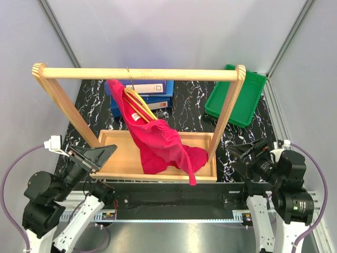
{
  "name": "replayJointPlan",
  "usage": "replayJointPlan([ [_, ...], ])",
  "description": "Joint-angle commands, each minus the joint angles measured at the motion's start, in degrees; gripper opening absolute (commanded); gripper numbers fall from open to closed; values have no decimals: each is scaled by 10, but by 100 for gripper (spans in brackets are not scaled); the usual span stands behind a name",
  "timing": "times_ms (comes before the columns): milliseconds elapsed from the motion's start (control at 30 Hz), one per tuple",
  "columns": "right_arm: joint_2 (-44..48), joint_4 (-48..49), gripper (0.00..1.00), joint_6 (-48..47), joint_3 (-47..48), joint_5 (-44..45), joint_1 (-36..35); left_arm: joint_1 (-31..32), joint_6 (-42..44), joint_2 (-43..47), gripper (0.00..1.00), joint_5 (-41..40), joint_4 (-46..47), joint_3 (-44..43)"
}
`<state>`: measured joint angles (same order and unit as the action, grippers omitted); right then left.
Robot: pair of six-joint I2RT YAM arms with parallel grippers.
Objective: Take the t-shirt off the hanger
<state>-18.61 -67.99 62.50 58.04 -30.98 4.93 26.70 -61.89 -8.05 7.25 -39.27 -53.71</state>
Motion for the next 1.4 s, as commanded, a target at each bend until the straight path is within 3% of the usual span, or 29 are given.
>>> replayJointPlan([
  [0, -20, 5, 100, 2, -7, -28, 1, 4, 16, 1, 99, -21, -61, -59],
  [133, 21, 95, 100, 55, -79, -124, 1, 37, 0, -10, 99, -19, -23, -48],
  [300, 53, 181, 100, 95, -94, -135, 1, 49, 42, -80, 99, 32, -6, -101],
  [467, -26, 193, 100, 10, -33, -180, 1, 49, 57, -181, 95, 223, 125, -151],
  [567, -78, 179, 100, -68, 42, -189, 1, 49, 60, -250, 92, 254, 156, -203],
  [700, -129, 153, 100, -127, 117, -190, 1, 49, 69, -305, 86, 227, 157, -247],
  [900, -161, 152, 100, -161, 191, -188, 1, 49, 60, -314, 67, 112, 159, -222],
  [1033, -167, 180, 100, -164, 210, -214, 1, 49, 77, -319, 68, 60, 169, -204],
  [1200, -170, 193, 100, -171, 220, -244, 1, 49, 54, -335, 69, 76, 272, -155],
  [1367, -171, 196, 100, -172, 223, -254, 1, 49, 51, -356, 65, 66, 292, -157],
])
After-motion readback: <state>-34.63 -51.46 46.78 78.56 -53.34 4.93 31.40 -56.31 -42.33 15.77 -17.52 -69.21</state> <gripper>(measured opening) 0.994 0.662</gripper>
